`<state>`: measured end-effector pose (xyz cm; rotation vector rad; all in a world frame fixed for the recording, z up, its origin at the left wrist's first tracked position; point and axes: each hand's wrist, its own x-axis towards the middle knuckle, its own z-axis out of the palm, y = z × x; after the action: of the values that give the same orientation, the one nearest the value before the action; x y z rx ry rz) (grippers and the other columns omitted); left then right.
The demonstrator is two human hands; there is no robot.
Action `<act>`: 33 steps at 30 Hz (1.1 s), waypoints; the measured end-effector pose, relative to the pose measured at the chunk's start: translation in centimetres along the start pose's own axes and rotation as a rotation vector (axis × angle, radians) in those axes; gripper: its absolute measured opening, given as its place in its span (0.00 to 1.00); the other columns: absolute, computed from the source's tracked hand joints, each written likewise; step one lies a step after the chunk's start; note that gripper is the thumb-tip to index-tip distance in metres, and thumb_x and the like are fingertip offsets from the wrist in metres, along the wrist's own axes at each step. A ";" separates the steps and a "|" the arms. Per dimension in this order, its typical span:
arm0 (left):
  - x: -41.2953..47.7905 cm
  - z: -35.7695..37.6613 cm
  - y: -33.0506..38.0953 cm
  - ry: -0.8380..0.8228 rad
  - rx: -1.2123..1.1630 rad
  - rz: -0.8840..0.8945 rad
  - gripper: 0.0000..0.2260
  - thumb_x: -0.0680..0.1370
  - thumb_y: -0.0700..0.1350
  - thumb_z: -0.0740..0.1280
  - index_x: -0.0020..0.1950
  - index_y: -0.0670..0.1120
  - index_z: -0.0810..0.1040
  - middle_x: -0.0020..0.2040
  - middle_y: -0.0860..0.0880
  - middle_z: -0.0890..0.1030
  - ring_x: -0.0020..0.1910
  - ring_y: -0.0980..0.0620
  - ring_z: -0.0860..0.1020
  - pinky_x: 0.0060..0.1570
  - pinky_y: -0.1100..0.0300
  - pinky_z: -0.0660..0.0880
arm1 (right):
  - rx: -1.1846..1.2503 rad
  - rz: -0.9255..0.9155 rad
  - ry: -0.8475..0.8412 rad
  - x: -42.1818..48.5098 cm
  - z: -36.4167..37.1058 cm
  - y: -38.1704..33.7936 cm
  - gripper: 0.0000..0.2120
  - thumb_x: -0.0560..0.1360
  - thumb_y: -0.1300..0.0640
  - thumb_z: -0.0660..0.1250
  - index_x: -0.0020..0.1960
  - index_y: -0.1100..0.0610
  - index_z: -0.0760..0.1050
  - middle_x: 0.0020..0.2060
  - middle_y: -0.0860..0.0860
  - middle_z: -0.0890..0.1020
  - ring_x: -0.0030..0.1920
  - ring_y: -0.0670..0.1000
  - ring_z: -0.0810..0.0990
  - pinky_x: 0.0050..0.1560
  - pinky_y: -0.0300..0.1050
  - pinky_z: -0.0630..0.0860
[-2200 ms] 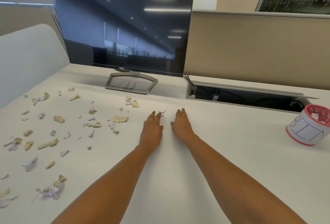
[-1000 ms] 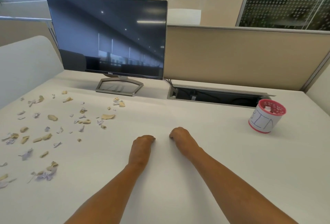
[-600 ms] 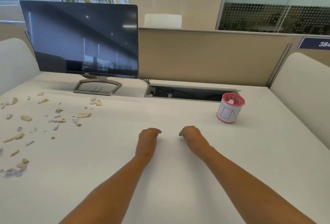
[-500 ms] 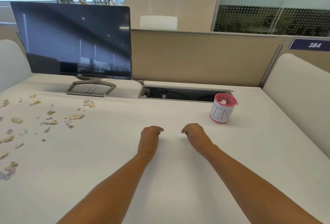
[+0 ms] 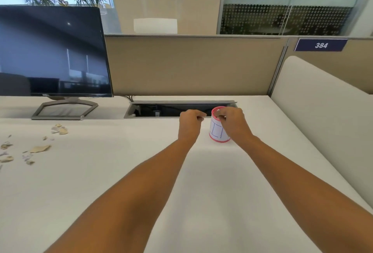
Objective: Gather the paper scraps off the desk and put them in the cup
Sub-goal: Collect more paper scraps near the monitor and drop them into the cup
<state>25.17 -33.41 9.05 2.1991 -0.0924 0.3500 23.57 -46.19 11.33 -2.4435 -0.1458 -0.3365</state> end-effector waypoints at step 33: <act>3.9 2.9 2.2 -0.048 -0.341 -0.209 0.11 0.80 0.40 0.59 0.53 0.37 0.79 0.47 0.38 0.80 0.47 0.44 0.78 0.56 0.49 0.76 | 0.048 0.127 0.094 3.7 0.0 1.6 0.12 0.78 0.63 0.59 0.56 0.62 0.79 0.55 0.59 0.81 0.56 0.56 0.78 0.59 0.44 0.74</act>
<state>29.08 -36.81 10.18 1.8588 0.0487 0.1507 27.44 -47.39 11.36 -2.3710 0.0412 -0.3860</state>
